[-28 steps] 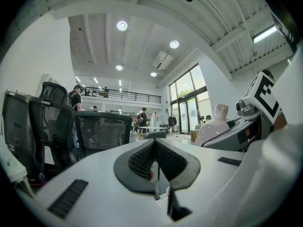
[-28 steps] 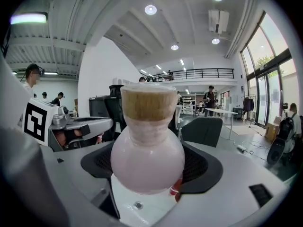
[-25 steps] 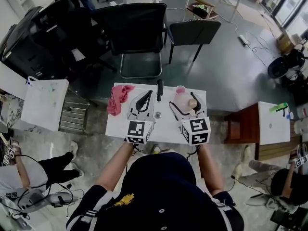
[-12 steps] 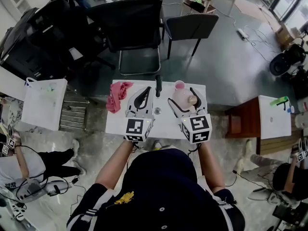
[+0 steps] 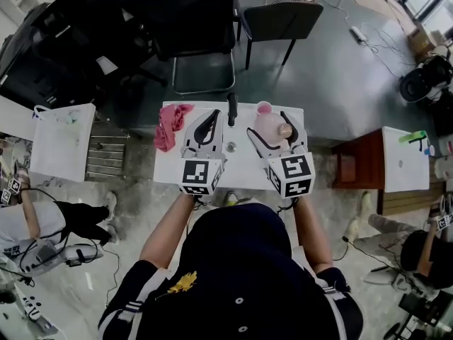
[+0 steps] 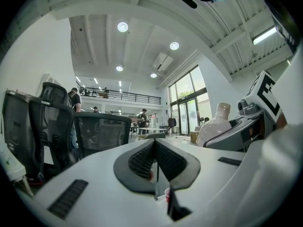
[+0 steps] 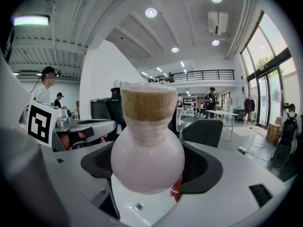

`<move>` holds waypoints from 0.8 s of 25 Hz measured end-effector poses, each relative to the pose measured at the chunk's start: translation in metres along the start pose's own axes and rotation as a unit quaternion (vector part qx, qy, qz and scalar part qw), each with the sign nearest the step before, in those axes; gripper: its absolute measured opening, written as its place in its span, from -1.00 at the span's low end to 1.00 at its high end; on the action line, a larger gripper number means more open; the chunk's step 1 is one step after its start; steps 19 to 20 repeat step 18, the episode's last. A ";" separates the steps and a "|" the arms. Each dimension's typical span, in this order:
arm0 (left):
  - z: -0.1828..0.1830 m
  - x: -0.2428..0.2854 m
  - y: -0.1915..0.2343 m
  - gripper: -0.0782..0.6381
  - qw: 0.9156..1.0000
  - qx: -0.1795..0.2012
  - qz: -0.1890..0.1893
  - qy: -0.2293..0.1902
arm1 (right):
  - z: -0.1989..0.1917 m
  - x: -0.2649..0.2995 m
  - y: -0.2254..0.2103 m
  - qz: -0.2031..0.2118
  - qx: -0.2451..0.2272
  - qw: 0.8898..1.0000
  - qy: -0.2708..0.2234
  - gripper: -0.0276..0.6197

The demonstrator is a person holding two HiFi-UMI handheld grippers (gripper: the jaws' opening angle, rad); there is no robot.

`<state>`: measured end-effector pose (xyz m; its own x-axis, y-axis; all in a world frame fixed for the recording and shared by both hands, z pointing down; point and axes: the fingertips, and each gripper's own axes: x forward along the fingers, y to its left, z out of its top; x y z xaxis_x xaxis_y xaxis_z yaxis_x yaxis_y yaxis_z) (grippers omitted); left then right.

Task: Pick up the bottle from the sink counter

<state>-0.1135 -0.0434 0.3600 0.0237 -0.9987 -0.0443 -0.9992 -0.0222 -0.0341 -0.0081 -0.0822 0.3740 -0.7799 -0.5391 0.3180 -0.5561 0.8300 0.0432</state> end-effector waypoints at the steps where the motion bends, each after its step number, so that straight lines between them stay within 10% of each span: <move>1: 0.000 0.000 0.000 -0.73 1.000 0.000 0.000 0.001 | 0.000 0.000 0.000 0.000 0.000 1.000 -0.001 0.38; 20: -0.008 0.008 0.006 -0.73 1.000 0.005 -0.001 0.005 | -0.003 0.004 -0.002 0.005 0.005 1.000 -0.004 0.38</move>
